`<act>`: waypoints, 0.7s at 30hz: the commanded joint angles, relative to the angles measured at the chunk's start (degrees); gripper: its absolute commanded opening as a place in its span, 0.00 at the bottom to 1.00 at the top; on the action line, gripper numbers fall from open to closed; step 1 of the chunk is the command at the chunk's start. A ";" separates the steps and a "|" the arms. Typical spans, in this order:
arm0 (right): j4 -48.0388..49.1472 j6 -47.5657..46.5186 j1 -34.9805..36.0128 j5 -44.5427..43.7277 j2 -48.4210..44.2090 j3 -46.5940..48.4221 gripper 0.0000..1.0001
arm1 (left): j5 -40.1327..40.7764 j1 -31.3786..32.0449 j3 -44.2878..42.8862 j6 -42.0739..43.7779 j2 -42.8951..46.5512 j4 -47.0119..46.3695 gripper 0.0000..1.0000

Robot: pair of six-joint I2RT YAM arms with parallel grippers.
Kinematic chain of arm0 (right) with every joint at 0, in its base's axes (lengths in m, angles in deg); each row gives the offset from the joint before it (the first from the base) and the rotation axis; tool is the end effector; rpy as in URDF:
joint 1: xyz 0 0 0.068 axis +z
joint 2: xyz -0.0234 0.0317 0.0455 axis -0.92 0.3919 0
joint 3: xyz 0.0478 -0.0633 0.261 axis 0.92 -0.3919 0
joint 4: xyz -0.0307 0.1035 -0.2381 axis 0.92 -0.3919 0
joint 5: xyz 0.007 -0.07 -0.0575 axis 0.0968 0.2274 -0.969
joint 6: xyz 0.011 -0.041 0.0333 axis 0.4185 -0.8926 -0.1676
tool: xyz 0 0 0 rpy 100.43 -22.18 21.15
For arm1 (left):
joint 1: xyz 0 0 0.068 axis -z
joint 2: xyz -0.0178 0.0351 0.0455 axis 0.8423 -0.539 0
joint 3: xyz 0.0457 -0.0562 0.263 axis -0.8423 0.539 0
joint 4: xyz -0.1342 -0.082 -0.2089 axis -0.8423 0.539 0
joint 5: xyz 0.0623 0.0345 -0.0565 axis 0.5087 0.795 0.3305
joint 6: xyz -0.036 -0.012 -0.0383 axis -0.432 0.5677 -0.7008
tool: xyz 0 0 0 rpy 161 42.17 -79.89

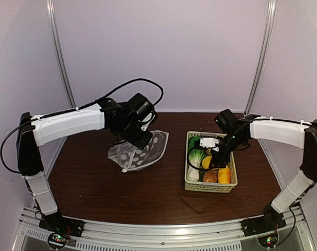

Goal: Place the food in the zip-top bag and seal the zipper
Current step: Pick up the fake fruit from the bin.

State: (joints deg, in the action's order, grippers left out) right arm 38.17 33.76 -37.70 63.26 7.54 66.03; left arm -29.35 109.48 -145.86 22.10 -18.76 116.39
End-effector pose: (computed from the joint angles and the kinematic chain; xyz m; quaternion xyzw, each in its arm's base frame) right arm 0.2572 0.1552 0.2229 -0.6033 0.7648 0.1116 0.1966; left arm 0.2454 -0.3023 0.2889 0.2335 0.9316 -0.0663 0.2706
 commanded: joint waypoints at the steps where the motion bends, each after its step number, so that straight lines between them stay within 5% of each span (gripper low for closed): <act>1: 3.23 1.49 0.30 -2.58 1.39 -0.54 0.77 | -2.50 -1.35 1.60 -1.80 1.23 -3.38 0.00; 8: 3.32 1.83 0.30 -3.17 3.81 -0.01 0.75 | -4.74 -2.63 1.94 -3.37 2.11 -4.79 0.00; 13: 1.79 2.85 0.32 -3.29 3.33 1.07 0.52 | -5.75 -3.58 2.66 -4.65 2.73 -5.66 0.00; 21: -5.19 6.63 0.43 6.71 -3.85 10.11 0.46 | -9.76 -5.51 5.37 -9.67 5.18 -9.85 0.00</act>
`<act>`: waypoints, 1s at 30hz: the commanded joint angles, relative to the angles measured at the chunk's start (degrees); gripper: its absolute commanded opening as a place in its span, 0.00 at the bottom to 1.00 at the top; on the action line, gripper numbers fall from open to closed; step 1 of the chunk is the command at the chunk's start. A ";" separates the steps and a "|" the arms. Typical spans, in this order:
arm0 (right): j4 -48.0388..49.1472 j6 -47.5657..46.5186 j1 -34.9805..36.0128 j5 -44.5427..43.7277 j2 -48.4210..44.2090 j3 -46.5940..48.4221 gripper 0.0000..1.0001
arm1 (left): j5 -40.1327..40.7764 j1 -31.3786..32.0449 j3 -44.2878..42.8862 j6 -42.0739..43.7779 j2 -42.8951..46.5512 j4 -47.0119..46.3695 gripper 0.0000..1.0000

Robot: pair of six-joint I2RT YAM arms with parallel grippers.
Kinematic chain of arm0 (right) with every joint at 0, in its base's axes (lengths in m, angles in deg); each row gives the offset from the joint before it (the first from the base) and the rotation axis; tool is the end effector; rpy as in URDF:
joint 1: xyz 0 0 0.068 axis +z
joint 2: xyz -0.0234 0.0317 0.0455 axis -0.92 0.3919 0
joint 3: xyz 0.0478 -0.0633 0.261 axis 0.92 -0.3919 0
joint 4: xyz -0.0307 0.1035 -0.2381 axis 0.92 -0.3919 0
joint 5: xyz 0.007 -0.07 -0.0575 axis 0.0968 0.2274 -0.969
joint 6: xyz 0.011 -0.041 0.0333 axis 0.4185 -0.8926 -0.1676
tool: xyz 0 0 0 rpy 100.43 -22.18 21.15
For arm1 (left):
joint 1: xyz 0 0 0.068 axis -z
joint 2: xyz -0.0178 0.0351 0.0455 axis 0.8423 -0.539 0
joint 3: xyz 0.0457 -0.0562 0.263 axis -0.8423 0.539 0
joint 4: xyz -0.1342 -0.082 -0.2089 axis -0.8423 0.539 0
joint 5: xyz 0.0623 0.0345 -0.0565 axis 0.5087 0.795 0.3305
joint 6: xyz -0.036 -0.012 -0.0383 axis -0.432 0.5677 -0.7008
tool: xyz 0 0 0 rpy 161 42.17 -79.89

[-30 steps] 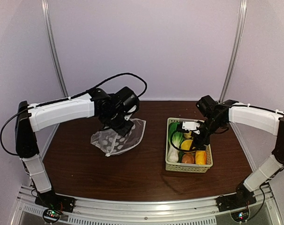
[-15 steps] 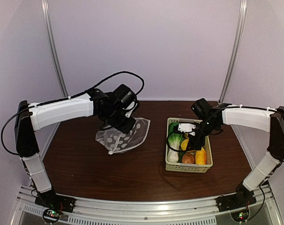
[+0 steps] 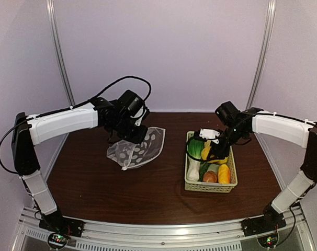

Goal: Place the food in the zip-top bag and seal the zipper
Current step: Pick up the fake fruit from the bin, then place the fake fruit in the zipper food storage bag.

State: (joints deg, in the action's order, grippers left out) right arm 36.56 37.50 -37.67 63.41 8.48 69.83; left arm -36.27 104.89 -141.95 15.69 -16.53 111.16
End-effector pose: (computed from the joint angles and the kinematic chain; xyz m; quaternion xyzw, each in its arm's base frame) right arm 0.2648 0.1598 0.2362 -0.5784 0.7811 0.1180 0.2034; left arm 0.2632 -0.2819 0.2867 0.1564 0.9434 -0.1360 0.2588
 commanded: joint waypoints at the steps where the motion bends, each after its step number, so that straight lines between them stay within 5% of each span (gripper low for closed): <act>1: -3.46 3.68 0.49 8.62 -5.42 7.65 0.45 | -3.02 -0.92 1.82 -3.73 3.18 -5.44 0.00; 9: 3.57 17.12 3.20 26.84 -2.69 20.90 0.43 | -5.00 -0.99 0.66 -7.91 3.43 -9.72 0.00; 15: 18.82 36.06 4.25 36.02 3.08 26.64 0.41 | -7.55 -1.01 -0.78 -13.44 3.75 -12.60 0.00; 30: 27.13 43.83 8.44 28.75 8.73 23.33 0.40 | -8.56 -1.01 3.97 -22.59 10.57 -20.05 0.00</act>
State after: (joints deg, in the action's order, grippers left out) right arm 61.47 79.60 -29.61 96.22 18.34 94.84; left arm -44.67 104.19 -139.24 -4.65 -7.96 94.86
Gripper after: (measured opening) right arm 0.519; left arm 0.005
